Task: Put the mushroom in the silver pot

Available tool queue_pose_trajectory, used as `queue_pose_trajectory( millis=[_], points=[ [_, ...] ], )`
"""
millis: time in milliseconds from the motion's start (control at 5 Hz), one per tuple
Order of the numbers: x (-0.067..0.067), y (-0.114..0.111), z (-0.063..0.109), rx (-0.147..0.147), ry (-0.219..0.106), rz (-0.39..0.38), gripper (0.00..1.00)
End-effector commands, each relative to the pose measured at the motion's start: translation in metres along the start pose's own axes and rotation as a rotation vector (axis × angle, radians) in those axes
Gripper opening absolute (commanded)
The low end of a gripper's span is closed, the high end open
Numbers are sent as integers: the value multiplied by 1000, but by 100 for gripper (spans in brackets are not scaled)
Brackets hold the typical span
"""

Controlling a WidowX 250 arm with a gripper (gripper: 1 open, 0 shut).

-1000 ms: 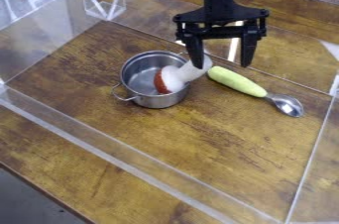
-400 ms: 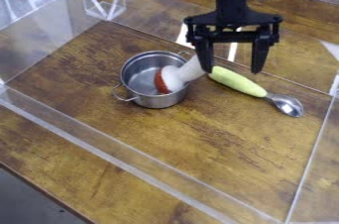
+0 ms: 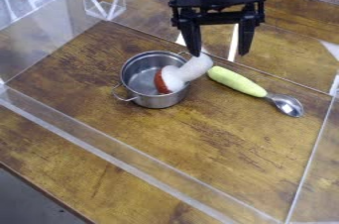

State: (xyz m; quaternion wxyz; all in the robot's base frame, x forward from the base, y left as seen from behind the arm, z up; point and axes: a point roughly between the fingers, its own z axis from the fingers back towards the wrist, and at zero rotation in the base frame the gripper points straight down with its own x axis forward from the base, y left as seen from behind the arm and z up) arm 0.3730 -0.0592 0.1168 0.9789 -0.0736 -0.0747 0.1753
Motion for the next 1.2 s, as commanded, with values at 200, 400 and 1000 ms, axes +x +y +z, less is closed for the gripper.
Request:
queue_pose_trajectory(
  millis=[200,400,1000],
  points=[
    [9,5,-13,-1,-34,92,100],
    [14,-7,-18,-7,-5,-8,100],
    [-14,-17,26,-21,11,-118,0]
  ],
)
